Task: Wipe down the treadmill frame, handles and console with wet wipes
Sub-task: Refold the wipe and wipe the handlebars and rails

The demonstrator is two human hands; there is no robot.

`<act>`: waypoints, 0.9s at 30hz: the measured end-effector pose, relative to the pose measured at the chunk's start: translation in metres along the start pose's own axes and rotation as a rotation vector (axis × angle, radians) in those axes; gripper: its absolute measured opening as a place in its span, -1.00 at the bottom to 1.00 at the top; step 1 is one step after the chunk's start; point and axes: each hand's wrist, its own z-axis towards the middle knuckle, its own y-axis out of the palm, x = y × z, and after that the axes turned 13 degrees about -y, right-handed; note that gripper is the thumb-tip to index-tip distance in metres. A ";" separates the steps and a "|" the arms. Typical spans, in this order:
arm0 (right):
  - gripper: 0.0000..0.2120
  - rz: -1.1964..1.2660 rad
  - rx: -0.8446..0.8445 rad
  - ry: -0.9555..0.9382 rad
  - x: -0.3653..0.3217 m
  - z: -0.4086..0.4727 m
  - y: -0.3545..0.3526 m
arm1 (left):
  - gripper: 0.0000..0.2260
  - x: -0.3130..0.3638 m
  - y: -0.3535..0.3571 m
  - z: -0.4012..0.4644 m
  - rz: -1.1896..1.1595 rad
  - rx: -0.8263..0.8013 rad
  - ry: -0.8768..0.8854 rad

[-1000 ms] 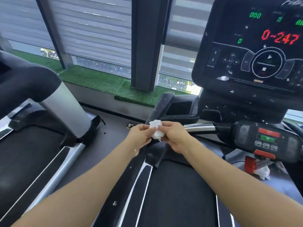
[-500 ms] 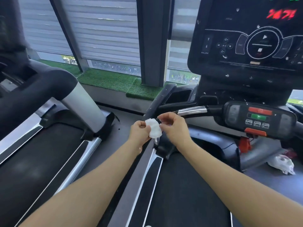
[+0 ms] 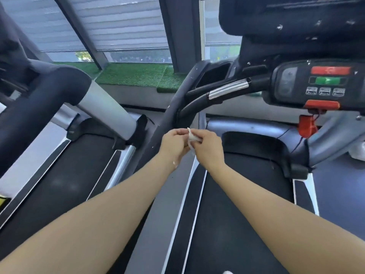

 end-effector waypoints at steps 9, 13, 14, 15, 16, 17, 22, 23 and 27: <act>-0.79 0.275 0.243 0.254 0.045 0.025 0.053 | -0.78 -0.001 -0.046 0.064 0.950 0.291 0.570; -0.78 0.465 0.344 0.251 0.048 0.033 0.094 | -0.67 -0.001 -0.079 0.098 1.126 0.357 0.731; -0.79 0.495 0.347 0.234 0.046 0.033 0.107 | -0.65 -0.005 -0.083 0.104 1.138 0.330 0.725; -0.79 0.500 0.339 0.212 0.044 0.030 0.119 | -0.64 -0.009 -0.086 0.109 1.138 0.303 0.726; -0.77 0.490 0.334 0.189 0.043 0.029 0.130 | -0.64 -0.014 -0.088 0.113 1.123 0.291 0.743; -0.75 0.489 0.342 0.169 0.045 0.028 0.139 | -0.64 -0.018 -0.089 0.115 1.095 0.290 0.764; -0.72 0.449 0.397 0.166 0.065 0.055 0.148 | -0.65 -0.020 -0.092 0.120 0.995 0.288 0.809; -0.70 0.463 0.391 0.180 0.066 0.059 0.147 | -0.65 -0.020 -0.092 0.120 0.991 0.281 0.809; -0.64 0.492 0.303 0.078 0.058 0.031 0.150 | -0.65 -0.020 -0.093 0.120 0.965 0.266 0.806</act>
